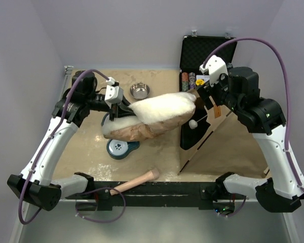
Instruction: Set up the pet tent
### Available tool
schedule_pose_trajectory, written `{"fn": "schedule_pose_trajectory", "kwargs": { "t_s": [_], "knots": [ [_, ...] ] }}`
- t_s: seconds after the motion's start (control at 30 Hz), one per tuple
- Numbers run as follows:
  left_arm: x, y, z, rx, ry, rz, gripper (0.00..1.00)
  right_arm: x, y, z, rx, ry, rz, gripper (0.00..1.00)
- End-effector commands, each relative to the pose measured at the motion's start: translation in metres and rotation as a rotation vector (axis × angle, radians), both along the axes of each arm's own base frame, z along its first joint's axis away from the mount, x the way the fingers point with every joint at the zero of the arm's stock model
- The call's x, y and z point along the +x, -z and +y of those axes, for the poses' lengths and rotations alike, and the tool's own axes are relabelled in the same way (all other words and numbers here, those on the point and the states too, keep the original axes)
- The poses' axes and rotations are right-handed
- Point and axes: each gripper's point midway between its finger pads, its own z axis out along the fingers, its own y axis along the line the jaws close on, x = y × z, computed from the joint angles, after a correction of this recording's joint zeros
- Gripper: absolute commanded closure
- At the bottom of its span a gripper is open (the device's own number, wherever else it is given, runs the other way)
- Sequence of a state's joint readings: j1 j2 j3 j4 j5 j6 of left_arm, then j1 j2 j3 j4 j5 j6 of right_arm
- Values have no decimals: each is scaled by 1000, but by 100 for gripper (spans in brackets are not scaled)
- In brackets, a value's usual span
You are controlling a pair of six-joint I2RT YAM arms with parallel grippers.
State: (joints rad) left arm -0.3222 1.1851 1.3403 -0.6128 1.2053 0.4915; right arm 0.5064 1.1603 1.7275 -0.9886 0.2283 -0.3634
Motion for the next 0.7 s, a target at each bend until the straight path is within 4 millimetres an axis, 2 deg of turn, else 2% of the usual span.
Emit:
{"fn": "schedule_pose_trajectory", "kwargs": {
  "t_s": [0.0,0.27,0.4,0.53,0.67],
  "knots": [
    [-20,-27,-3,-55,119,-171,100,0,-23,-19,28,63,-42,16],
    [-31,-17,-15,-35,157,-213,100,22,-1,-59,-78,123,0,17],
    [-32,-16,-21,-34,175,-245,100,35,-1,-70,-108,127,5,17],
    [-32,-17,-28,-33,193,-285,100,44,15,-82,-140,108,66,17],
    [-28,-15,-35,-36,198,-300,100,50,26,-85,-160,91,97,19]
  ]
}}
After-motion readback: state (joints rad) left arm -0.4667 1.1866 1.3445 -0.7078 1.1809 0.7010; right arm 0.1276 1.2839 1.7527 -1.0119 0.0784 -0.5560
